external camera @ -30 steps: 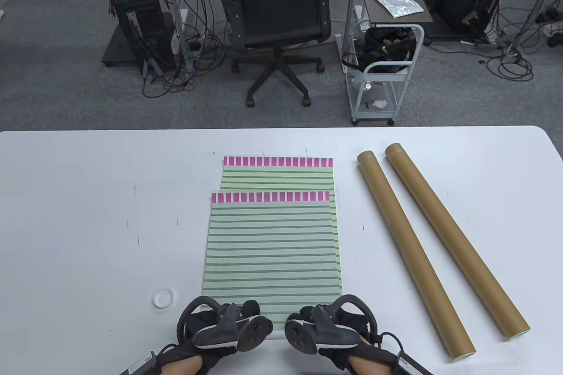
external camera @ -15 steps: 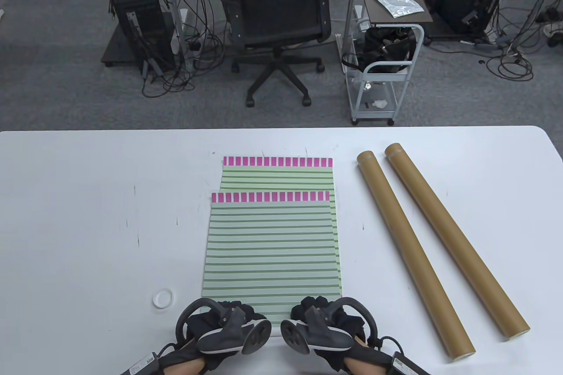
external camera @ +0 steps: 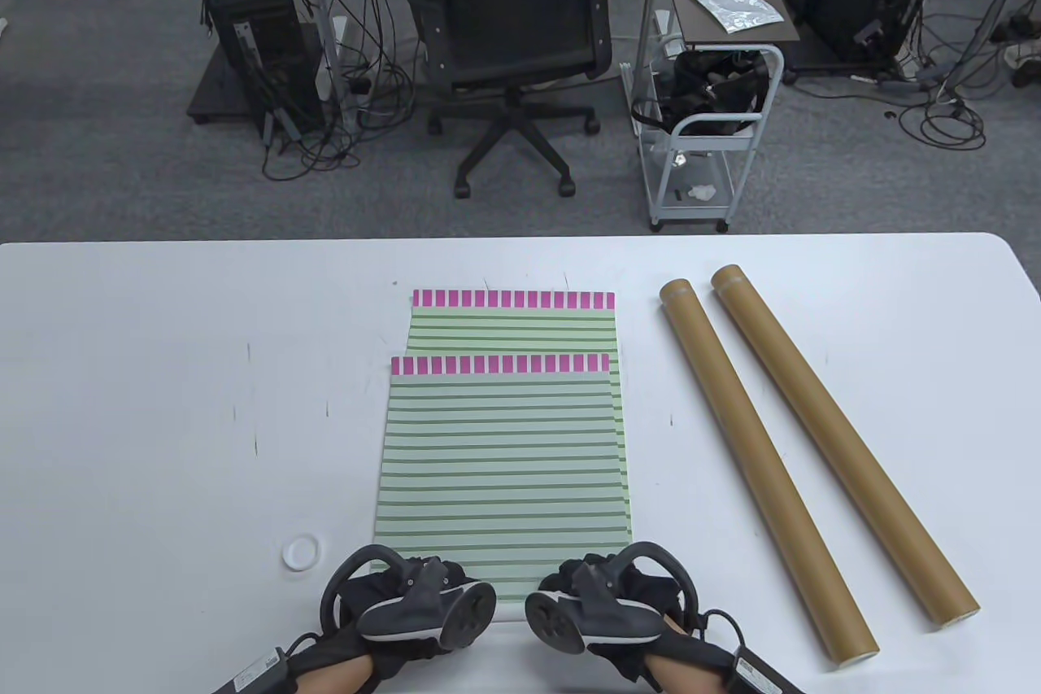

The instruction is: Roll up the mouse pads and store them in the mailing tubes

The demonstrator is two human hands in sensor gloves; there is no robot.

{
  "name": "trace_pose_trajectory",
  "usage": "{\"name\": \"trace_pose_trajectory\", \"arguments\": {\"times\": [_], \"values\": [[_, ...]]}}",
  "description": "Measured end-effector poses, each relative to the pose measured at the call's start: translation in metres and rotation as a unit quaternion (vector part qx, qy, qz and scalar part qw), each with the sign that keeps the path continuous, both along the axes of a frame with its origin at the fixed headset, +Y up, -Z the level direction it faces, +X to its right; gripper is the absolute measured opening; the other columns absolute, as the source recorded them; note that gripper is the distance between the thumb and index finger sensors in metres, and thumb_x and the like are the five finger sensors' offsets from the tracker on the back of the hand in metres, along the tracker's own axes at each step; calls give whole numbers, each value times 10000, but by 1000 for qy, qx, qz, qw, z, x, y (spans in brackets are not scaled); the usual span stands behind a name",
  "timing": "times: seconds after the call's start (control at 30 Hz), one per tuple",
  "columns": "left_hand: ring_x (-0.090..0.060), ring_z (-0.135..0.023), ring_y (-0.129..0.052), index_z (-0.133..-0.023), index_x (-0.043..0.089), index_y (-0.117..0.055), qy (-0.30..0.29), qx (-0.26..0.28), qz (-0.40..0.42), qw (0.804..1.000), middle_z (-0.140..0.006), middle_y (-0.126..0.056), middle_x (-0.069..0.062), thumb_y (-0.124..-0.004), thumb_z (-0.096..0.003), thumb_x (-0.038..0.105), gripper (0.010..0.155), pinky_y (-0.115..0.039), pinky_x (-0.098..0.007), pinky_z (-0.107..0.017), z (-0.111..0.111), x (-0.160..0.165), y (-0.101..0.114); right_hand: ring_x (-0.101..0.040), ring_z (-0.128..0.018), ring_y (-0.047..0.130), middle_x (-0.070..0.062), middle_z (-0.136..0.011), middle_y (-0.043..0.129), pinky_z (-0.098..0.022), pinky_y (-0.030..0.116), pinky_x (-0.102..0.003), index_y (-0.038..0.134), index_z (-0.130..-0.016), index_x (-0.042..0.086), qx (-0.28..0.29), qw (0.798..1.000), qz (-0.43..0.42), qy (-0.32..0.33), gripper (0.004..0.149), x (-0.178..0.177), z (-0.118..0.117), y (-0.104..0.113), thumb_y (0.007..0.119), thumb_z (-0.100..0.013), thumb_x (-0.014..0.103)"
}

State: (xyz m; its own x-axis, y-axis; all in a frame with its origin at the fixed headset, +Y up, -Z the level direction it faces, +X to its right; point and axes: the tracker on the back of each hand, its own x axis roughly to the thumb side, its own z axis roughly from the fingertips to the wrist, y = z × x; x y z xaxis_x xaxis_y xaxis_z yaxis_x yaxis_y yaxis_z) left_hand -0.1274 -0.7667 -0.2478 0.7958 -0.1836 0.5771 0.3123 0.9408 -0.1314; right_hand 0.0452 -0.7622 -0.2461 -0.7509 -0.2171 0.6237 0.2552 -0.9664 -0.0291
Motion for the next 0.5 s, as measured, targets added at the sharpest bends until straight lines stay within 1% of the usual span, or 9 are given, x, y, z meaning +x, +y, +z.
{"name": "trace_pose_trajectory", "arguments": {"times": [0.03, 0.07, 0.13, 0.2, 0.27, 0.33, 0.4, 0.5], "values": [[-116, -662, -949, -869, 389, -706, -1, 26, -13, 1000, -775, -865, 122, -789, -331, 573, 574, -864, -227, -508, 1, 1, -2, -186, -577, 935, 33, -764, 861, -487, 823, -364, 729, -834, 248, -2, 1000, 0, -1, 514, 0, 0, 0, 814, -344, 380], [-92, -646, -959, -853, 403, -706, -5, 41, -19, 999, -757, -872, 145, -777, -324, 567, 559, -872, -213, -499, 2, 1, -1, -187, -576, 937, 27, -764, 862, -487, 823, -362, 732, -835, 245, -1, 1000, -1, -1, 505, 0, 1, 0, 812, -353, 373], [-104, -642, -971, -842, 393, -729, -3, 46, -17, 999, -751, -889, 139, -777, -339, 549, 529, -875, -215, -491, 3, 3, 0, -180, -570, 941, 19, -757, 868, -483, 827, -356, 739, -838, 239, 8, 1000, -5, 2, 494, 1, 2, 0, 799, -364, 365], [-123, -623, -999, -834, 375, -766, -7, 69, -17, 997, -745, -917, 130, -764, -363, 529, 495, -893, -177, -436, 4, 2, 2, -169, -562, 944, 15, -744, 878, -477, 832, -345, 744, -844, 228, 3, 1000, -18, -5, 487, 4, -1, 0, 780, -375, 357], [-105, -613, -1009, -829, 376, -769, -10, 83, -21, 996, -736, -924, 139, -741, -367, 527, 486, -901, -161, -431, 5, 1, 2, -167, -558, 943, 9, -741, 879, -474, 832, -343, 744, -847, 225, 0, 1000, -21, -9, 483, 5, -2, 0, 773, -380, 349], [-92, -610, -1010, -830, 380, -756, -2, 80, -14, 997, -732, -922, 151, -726, -371, 517, 480, -898, -154, -431, 3, -1, 2, -155, -556, 944, 17, -740, 877, -471, 835, -334, 735, -854, 230, 9, 1000, -16, -10, 485, 5, -1, 1, 760, -384, 346], [-75, -604, -1008, -879, 390, -644, 11, 69, -2, 998, -727, -919, 165, -713, -376, 504, 520, -894, -147, -424, 0, -3, 2, -142, -553, 944, 31, -737, 873, -469, 837, -323, 721, -860, 241, 10, 1000, -16, -13, 487, 5, -1, 1, 750, -386, 345], [-80, -602, -1001, -904, 397, -567, 24, 50, 7, 998, -725, -914, 173, -701, -387, 482, 541, -888, -147, -427, -4, -5, 3, -137, -536, 948, 50, -720, 879, -460, 841, -315, 699, -869, 253, -10, 999, -33, -25, 491, 8, -6, 2, 741, -387, 333]]}}
